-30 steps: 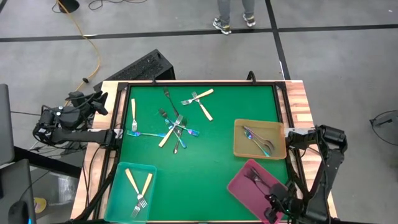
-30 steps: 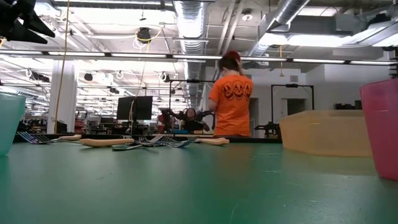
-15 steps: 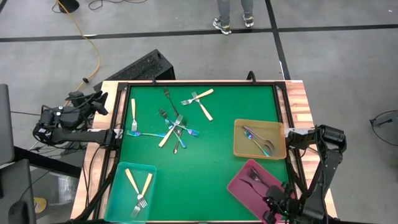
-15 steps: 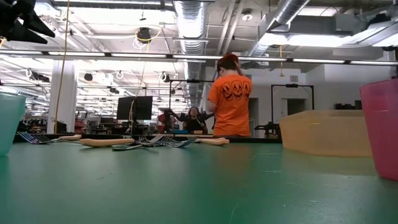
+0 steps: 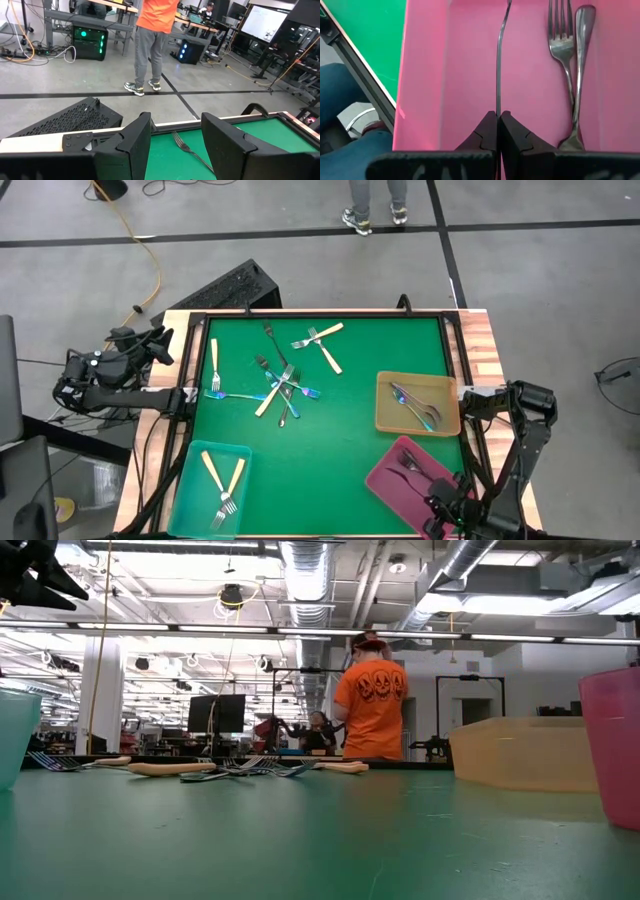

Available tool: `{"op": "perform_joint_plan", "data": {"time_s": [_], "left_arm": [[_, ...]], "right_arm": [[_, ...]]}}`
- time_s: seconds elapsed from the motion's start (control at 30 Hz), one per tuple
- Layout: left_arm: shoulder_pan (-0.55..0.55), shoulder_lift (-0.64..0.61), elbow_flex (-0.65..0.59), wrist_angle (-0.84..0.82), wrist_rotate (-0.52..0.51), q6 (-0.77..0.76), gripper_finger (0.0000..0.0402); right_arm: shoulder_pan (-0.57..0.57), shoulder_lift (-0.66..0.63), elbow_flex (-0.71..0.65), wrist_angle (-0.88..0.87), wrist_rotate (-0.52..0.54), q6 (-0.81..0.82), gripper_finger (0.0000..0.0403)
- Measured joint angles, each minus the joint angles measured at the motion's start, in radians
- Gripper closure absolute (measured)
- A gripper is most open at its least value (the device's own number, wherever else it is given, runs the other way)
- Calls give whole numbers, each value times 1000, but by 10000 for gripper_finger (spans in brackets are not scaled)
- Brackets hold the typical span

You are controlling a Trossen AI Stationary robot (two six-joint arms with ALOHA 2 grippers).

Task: Sort silverware by color (type)
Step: Put the black fork into the pink bin

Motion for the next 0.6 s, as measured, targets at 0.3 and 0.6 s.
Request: {"op": "perform_joint_plan", "data": {"time_s": [0.3, 0.6], "left_arm": [[0, 0, 0, 0, 0, 0, 243], [0, 0, 0, 0, -1, 0, 243]], "right_arm": [[-2, 0, -85, 131, -10, 7, 377], [-3, 0, -124, 166, -25, 10, 375]]}}
